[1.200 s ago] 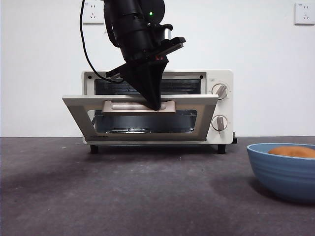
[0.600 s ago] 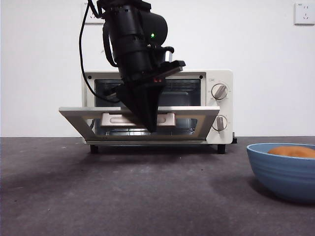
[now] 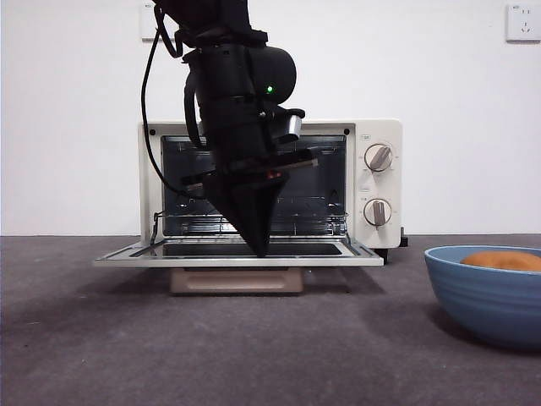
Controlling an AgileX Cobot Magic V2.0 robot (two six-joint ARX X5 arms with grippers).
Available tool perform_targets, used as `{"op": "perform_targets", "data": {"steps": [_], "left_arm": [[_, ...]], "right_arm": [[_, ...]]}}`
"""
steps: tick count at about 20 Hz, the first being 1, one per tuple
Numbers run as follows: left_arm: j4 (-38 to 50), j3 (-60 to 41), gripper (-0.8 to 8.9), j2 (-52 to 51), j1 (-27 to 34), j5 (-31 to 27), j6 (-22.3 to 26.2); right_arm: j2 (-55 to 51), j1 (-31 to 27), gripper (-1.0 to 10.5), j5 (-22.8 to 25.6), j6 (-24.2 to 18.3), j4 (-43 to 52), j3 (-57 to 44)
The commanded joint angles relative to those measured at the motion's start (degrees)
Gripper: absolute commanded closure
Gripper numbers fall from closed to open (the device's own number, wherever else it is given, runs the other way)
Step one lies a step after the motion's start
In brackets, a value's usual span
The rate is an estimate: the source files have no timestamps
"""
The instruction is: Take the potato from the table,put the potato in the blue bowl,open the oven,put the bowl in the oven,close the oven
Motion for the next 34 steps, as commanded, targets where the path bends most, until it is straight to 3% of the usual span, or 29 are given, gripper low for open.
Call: {"op": "perform_targets", "data": {"steps": [1,7,10,13,17,20,23,26,30,34], "left_arm": [[-0.4,-0.8,8.19,1.2,-0.4,-0.2,-0.3],[-2.5,-0.7,8.19,-2.6,0.2,1.8,1.7],[-1.7,-0.7,8.19,-10.3,0.2,2.0,1.7],[-1.8,-0.7,8.19,-20.1,0.2,3.6,1.7],[-3.8,-0.7,8.19,-33.1,0.2,4.5,1.5],[-7.2,-0.7,8.19,-41.8,0.2,4.4,1.6],[-11.6,-0.7,8.19,-49.0,0.2,4.2,1.8],[-16.0,-0.7,8.19,-54.6,0.2,0.0,1.7],[-19.7,-0.7,8.19,-59.7,0.2,-4.2,1.7],[-19.7,-0.7,8.19,-64.0,0.2,-4.9,1.9]], "right_arm": [[-0.3,0.1,9.5,0.1,-0.2,-1.4,0.2],[0.1,0.1,9.5,0.4,-2.7,-1.4,0.2],[1.6,0.1,9.5,0.4,-2.8,-1.4,0.2],[5.1,0.1,9.5,0.4,-6.0,-1.4,0.2],[12.4,0.1,9.4,0.5,-4.2,-1.4,0.2],[19.0,0.1,7.7,2.0,-5.2,-1.4,0.2],[26.5,0.1,6.4,8.6,-6.0,-1.4,0.2],[33.9,0.1,6.2,12.5,-4.4,-0.9,0.2],[42.5,-0.1,6.3,12.5,-2.4,2.1,0.1],[49.0,-0.1,6.3,12.4,2.4,2.8,-0.1]]}}
